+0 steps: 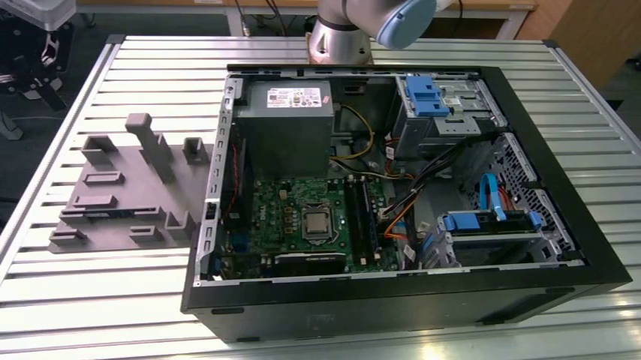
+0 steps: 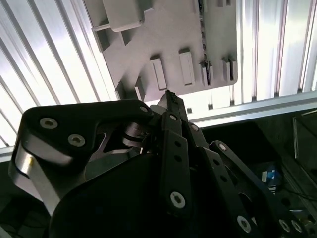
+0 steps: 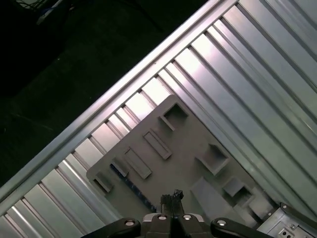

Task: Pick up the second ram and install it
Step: 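Pick up the second ram and move it above second insertion slot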

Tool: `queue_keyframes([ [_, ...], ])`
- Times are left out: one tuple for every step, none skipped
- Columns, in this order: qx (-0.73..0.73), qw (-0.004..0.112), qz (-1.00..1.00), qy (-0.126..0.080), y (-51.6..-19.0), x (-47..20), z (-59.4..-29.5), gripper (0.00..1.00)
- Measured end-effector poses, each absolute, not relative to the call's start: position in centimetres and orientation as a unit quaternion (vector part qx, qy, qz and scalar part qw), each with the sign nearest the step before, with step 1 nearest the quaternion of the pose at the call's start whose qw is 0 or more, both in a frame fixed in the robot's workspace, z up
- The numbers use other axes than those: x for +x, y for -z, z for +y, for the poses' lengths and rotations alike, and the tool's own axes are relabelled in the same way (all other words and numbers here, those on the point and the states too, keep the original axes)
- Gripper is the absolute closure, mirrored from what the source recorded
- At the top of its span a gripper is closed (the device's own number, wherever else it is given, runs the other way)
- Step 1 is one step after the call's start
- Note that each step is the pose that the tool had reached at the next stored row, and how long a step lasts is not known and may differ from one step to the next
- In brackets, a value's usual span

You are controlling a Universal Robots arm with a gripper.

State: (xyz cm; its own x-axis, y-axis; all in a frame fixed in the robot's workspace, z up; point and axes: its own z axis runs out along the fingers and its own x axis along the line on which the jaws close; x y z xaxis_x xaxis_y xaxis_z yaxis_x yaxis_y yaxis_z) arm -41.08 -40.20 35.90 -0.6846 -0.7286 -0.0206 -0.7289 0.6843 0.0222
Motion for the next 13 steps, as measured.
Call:
queue_keyframes([
  [-0.402, 0.005, 0.916, -0.014, -35.89, -41.08, -40.21, 0.89],
  [-0.407, 0.005, 0.913, -0.014, -35.89, -41.09, -40.21, 0.89],
  [-0.412, 0.005, 0.911, -0.014, -35.89, -41.10, -40.22, 0.89],
  [-0.418, 0.005, 0.908, -0.014, -35.90, -41.11, -40.22, 0.89],
  [-0.425, 0.005, 0.905, -0.014, -35.90, -41.12, -40.22, 0.89],
  [-0.430, 0.005, 0.903, -0.014, -35.89, -41.13, -40.23, 0.89],
  [-0.436, 0.004, 0.900, -0.014, -35.89, -41.14, -40.23, 0.89],
  [-0.441, 0.004, 0.897, -0.015, -35.90, -41.16, -40.24, 0.89],
  [-0.446, 0.004, 0.895, -0.015, -35.90, -41.17, -40.24, 0.89],
  [-0.452, 0.004, 0.892, -0.015, -35.89, -41.18, -40.24, 0.89],
  [-0.457, 0.004, 0.889, -0.015, -35.90, -41.19, -40.24, 0.89],
  [-0.463, 0.004, 0.886, -0.015, -35.90, -41.19, -40.24, 0.89],
  [-0.469, 0.004, 0.883, -0.015, -35.89, -41.20, -40.24, 0.89],
])
